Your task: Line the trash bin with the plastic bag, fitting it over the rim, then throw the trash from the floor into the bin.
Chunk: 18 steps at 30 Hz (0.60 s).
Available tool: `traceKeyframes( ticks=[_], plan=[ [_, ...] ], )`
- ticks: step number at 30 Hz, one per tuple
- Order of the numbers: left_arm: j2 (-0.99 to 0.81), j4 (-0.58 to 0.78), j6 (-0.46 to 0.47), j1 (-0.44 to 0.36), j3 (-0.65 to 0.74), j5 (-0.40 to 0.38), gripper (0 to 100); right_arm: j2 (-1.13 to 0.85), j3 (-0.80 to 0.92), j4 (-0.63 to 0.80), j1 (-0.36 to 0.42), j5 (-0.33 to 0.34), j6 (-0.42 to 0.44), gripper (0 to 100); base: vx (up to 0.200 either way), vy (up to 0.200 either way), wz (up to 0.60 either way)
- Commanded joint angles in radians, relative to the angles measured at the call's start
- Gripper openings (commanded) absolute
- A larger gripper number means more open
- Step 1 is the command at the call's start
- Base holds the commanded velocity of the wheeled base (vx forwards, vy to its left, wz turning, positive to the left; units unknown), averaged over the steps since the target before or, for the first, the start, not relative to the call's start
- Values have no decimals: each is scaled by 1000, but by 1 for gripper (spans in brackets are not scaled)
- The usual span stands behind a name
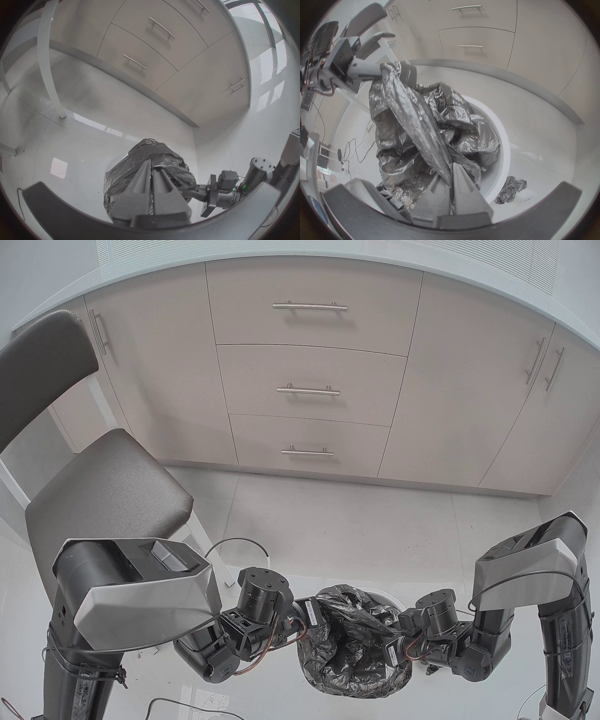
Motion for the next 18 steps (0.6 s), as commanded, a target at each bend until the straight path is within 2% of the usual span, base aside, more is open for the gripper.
traceKeyframes(
  ticks=[1, 9, 18],
  plan=[
    [25, 1, 7, -2, -23, 1, 0, -52, -9, 0, -21, 2, -2, 0, 0, 0, 0],
    [54, 44, 45, -6, -86, -2, 0, -74, -1, -2, -38, 10, 3, 0, 0, 0, 0],
    [81, 247, 97, 12, -264, -2, 0, -86, -18, -3, -77, 10, 6, 0, 0, 0, 0]
  ],
)
